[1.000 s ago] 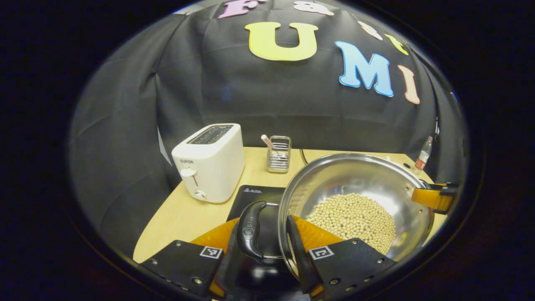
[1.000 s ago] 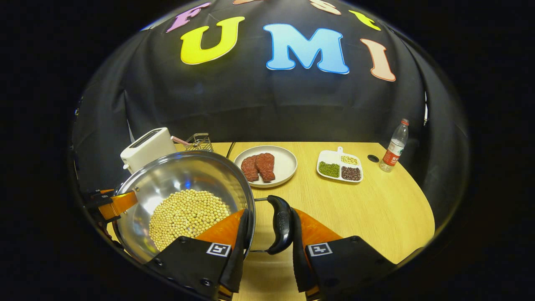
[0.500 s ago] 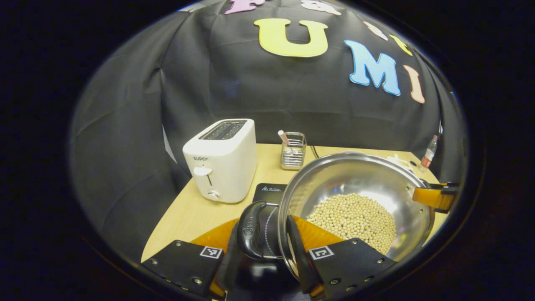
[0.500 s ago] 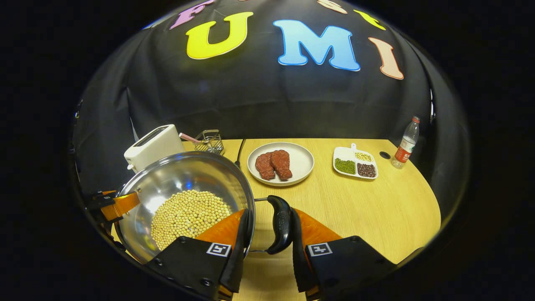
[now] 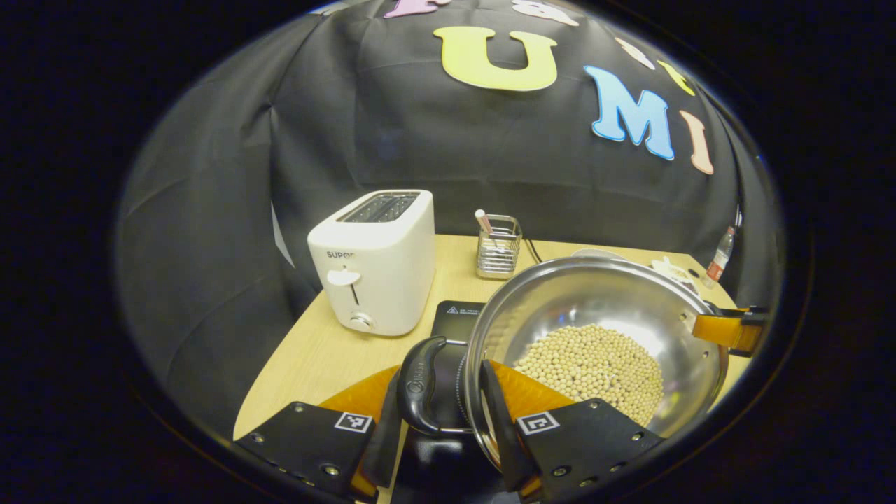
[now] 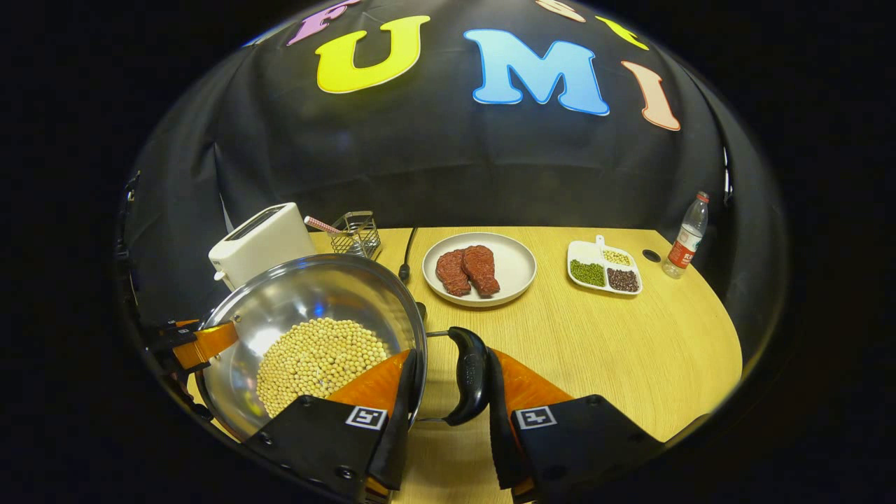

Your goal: First push the handle of the pot to place it horizontally, then grasp the pot with both hands and set it on the induction cooktop.

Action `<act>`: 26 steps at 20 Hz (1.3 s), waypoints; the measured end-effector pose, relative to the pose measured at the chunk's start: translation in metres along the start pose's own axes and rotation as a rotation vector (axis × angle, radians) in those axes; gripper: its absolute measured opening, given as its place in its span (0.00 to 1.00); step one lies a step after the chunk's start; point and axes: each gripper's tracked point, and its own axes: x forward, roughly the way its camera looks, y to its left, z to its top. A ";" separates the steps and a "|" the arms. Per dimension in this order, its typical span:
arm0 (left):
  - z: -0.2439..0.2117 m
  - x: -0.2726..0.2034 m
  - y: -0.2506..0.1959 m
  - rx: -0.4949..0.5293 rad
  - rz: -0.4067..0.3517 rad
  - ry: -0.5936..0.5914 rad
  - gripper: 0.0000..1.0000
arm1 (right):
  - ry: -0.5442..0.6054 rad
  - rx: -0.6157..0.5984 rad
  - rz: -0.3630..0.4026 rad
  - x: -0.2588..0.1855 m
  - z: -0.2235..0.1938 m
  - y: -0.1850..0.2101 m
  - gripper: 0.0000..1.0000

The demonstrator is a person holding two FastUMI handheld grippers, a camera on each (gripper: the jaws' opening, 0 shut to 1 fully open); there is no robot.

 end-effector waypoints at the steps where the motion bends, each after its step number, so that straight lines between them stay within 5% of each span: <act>1: -0.002 0.003 0.002 -0.005 -0.002 0.004 0.60 | 0.002 0.001 0.002 0.000 -0.001 0.001 0.52; 20: 0.000 0.011 0.004 0.046 -0.010 -0.011 0.58 | 0.018 0.015 0.005 0.009 -0.012 0.003 0.55; 22: 0.001 0.009 0.005 0.054 0.005 -0.023 0.65 | -0.025 -0.006 0.011 0.006 -0.003 0.005 0.60; 23: 0.003 0.006 0.004 0.053 0.003 -0.032 0.60 | -0.051 -0.012 0.013 0.003 0.004 0.006 0.69; 25: 0.012 0.000 -0.001 0.047 0.004 -0.073 0.75 | -0.087 -0.020 0.013 -0.002 0.011 0.004 0.96; 26: 0.019 -0.004 -0.001 0.053 0.010 -0.096 0.88 | -0.096 -0.023 0.005 -0.005 0.013 0.002 1.00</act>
